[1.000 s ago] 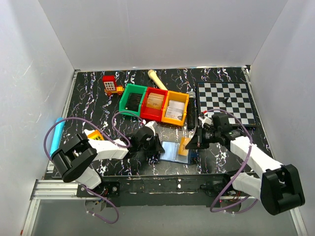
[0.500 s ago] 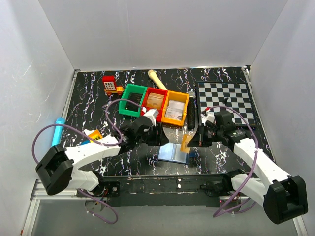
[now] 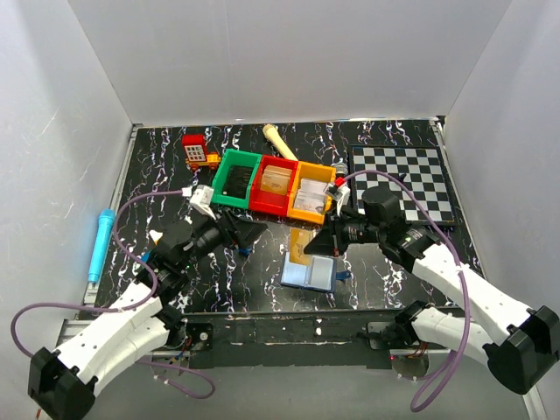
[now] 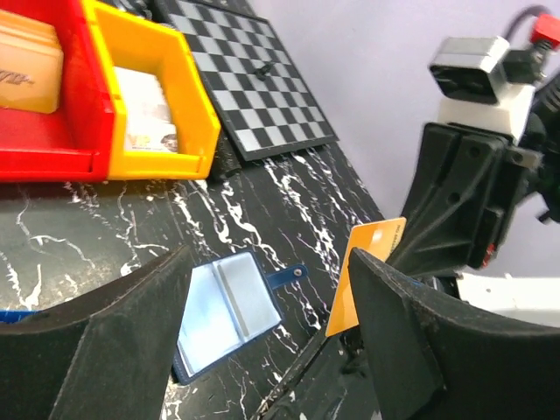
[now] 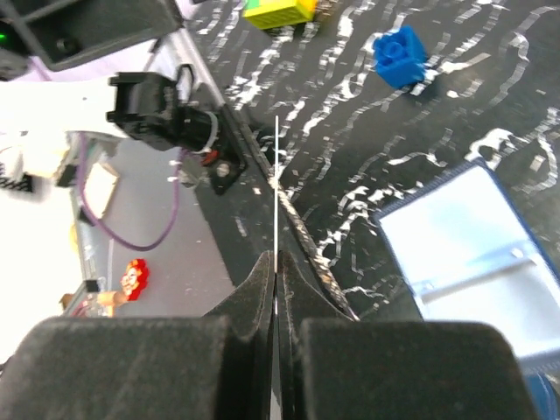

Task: Take the credit cards out of the card holder
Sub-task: Place the credit card in the storage box.

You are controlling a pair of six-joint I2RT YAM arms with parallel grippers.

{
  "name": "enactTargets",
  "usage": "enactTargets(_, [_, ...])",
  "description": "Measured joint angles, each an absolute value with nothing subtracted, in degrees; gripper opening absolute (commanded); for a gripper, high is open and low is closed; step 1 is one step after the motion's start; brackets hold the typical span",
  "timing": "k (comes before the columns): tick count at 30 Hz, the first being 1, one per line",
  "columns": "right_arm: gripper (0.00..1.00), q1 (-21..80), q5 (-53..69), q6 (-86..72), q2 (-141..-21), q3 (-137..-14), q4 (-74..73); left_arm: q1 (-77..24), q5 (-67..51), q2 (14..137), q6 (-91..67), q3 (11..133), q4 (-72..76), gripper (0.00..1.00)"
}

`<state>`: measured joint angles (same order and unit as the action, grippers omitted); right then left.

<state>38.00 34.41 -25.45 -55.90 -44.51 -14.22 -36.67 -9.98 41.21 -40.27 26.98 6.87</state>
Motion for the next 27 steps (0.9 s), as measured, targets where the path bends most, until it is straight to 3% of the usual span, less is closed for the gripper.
enactTargets(7, [0.01, 38.0, 44.7, -33.7, -57.6, -39.6, 3.7, -32.7, -27.8, 38.2, -42.0, 20.1, 19.3, 0.54])
enactTargets(12, [0.01, 38.0, 48.3, -40.2, -59.1, -37.5, 13.9, -32.7, -35.5, 42.7, -45.3, 18.4, 28.9, 0.5])
enactTargets(27, [0.01, 39.1, 50.0, -44.9, -60.9, -37.3, 21.6, -32.7, -42.3, 46.9, -49.3, 18.4, 39.6, 0.36])
